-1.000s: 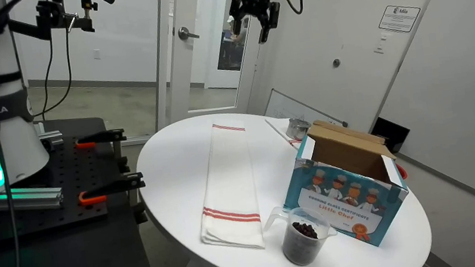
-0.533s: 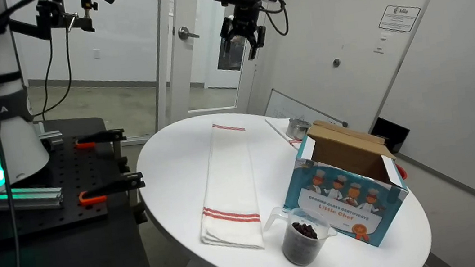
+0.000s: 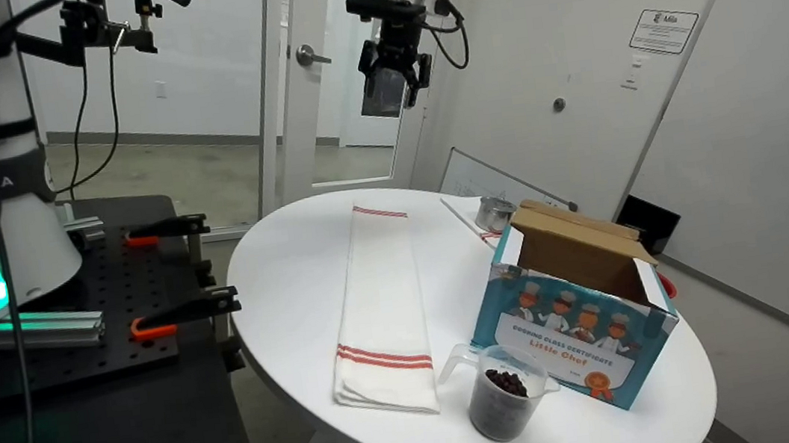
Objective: Fold the towel
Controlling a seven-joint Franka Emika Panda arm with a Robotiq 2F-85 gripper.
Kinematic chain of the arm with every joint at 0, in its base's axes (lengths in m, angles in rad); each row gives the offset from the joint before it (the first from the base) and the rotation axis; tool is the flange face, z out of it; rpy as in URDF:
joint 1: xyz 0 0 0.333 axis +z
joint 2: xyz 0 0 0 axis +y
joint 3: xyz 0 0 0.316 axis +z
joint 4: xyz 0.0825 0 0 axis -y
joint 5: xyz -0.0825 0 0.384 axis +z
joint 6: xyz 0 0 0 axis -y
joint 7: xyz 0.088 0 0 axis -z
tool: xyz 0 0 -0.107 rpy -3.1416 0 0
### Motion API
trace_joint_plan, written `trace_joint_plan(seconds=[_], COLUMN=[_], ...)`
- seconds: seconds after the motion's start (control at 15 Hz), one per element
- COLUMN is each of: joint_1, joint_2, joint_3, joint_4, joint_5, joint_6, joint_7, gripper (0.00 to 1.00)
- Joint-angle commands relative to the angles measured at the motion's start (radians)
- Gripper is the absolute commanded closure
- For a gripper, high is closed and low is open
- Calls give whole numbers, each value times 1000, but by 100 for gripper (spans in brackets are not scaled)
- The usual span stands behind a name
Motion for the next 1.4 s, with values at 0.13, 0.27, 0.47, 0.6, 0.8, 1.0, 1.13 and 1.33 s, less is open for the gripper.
trace_joint_plan(seconds=[0.13,0.27,0.47,0.6,0.8,1.0,1.13,1.33], joint_1=[-49,-55,-42,-17,39,125,179,244], joint_2=[8,23,53,84,143,254,333,452], joint_3=[28,47,70,84,93,63,34,-6], joint_4=[-24,-4,21,43,82,163,233,362], joint_5=[144,224,279,246,156,-17,-127,-221], joint_6=[27,29,51,63,80,107,106,89], joint_7=[-71,-102,-113,-92,-44,57,128,210], gripper=[0,0,0,0,0,0,0,0])
